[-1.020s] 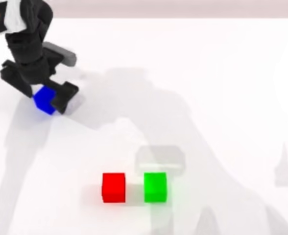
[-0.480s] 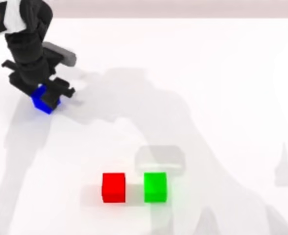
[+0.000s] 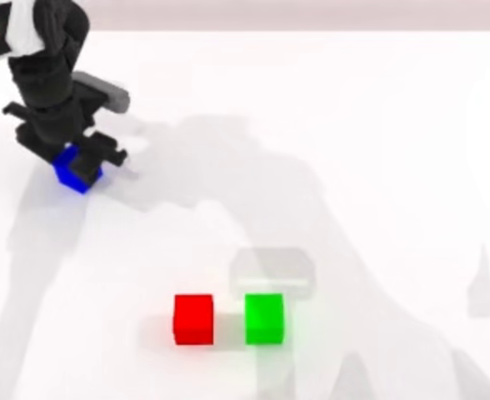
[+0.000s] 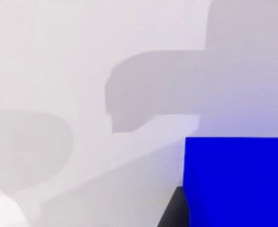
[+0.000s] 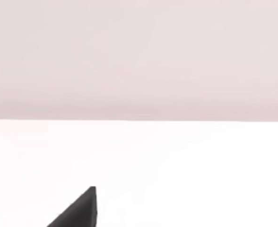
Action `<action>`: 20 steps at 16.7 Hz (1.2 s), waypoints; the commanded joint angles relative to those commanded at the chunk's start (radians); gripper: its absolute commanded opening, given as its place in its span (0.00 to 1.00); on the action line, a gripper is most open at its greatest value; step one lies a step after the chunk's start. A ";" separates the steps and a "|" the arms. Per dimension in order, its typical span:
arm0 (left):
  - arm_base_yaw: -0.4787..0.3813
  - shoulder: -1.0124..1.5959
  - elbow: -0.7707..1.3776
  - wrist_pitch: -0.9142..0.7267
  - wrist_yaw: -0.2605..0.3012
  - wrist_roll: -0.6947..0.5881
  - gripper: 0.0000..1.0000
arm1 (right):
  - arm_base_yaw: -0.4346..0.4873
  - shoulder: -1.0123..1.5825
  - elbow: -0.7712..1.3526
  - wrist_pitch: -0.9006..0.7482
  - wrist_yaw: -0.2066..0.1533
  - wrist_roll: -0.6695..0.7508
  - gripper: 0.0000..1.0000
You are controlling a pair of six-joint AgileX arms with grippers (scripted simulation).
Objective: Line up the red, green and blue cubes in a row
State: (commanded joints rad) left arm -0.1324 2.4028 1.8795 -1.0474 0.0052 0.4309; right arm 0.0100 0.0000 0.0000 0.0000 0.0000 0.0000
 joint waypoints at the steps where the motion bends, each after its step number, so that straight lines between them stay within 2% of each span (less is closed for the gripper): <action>1: 0.000 0.000 0.000 0.000 0.000 0.000 0.00 | 0.000 0.000 0.000 0.000 0.000 0.000 1.00; 6: -0.001 -0.014 0.018 -0.021 0.003 -0.002 0.00 | 0.000 0.000 0.000 0.000 0.000 0.000 1.00; 13: 0.014 -0.058 0.188 -0.239 0.003 -0.003 0.00 | 0.000 0.000 0.000 0.000 0.000 0.000 1.00; 20: -0.014 -0.056 0.198 -0.247 0.002 -0.036 0.00 | 0.000 0.000 0.000 0.000 0.000 0.000 1.00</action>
State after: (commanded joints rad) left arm -0.1465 2.3470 2.0774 -1.2944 0.0070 0.3953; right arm 0.0100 0.0000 0.0000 0.0000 0.0000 0.0000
